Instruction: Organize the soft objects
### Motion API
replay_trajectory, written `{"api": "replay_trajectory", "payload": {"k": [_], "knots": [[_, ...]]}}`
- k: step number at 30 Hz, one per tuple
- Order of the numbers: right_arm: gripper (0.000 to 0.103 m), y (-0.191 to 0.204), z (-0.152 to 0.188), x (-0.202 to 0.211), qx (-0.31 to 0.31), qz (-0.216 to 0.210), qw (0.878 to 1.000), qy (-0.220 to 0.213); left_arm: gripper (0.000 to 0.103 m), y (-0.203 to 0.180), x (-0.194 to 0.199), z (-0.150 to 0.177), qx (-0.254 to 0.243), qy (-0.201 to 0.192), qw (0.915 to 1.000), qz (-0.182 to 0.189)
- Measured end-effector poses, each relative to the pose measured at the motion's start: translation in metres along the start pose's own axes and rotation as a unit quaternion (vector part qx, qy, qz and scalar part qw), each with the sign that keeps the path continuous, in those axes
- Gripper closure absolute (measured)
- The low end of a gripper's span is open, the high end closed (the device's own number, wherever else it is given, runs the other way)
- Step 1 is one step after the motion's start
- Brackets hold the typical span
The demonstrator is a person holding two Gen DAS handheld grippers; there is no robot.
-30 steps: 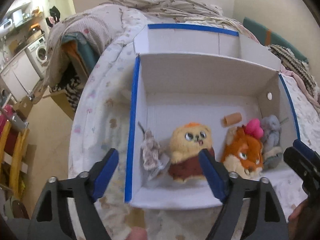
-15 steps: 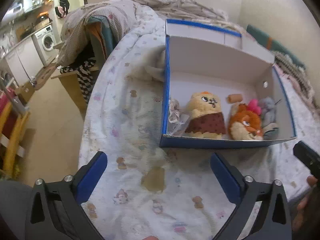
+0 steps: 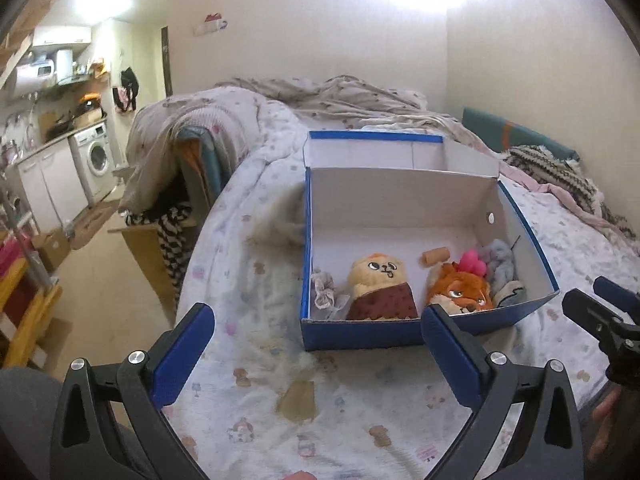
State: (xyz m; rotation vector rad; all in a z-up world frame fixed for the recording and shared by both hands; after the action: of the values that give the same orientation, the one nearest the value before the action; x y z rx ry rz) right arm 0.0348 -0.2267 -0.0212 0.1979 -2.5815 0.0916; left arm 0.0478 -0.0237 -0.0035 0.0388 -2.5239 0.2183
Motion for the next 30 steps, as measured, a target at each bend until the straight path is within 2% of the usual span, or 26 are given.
{"api": "replay_trajectory", "payload": {"k": [2,6,15,30], "knots": [[0.000,0.001,0.000,-0.007,0.004,0.007,1.000,0.005,0.000,0.002,-0.005,0.001,0.014,0.012,0.9998,0.008],[0.000,0.001,0.001,-0.014,0.005,0.023,1.000,0.014,0.000,0.007,-0.012,0.002,0.025,0.022,0.9994,-0.002],[0.000,0.004,0.003,-0.022,0.009,0.021,1.000,0.021,0.000,0.016,-0.024,0.005,0.042,0.044,0.9982,-0.004],[0.000,0.003,0.003,-0.021,0.002,0.017,1.000,0.019,0.000,0.011,-0.023,0.007,0.033,0.042,0.9986,-0.002]]}}
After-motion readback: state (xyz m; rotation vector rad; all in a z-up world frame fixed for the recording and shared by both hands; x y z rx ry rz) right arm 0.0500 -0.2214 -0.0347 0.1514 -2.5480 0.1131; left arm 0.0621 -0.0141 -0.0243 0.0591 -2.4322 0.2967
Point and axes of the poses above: each gripper's, at about its wrist camera, not at the fingertips, and x roughly against the way its jaws point, y to its left, z to its underside, the point moved 3 cm from there along -x, roughly the way its jaws point, and after that the axes turned 11 degrees about x, right-handed, at the moved point
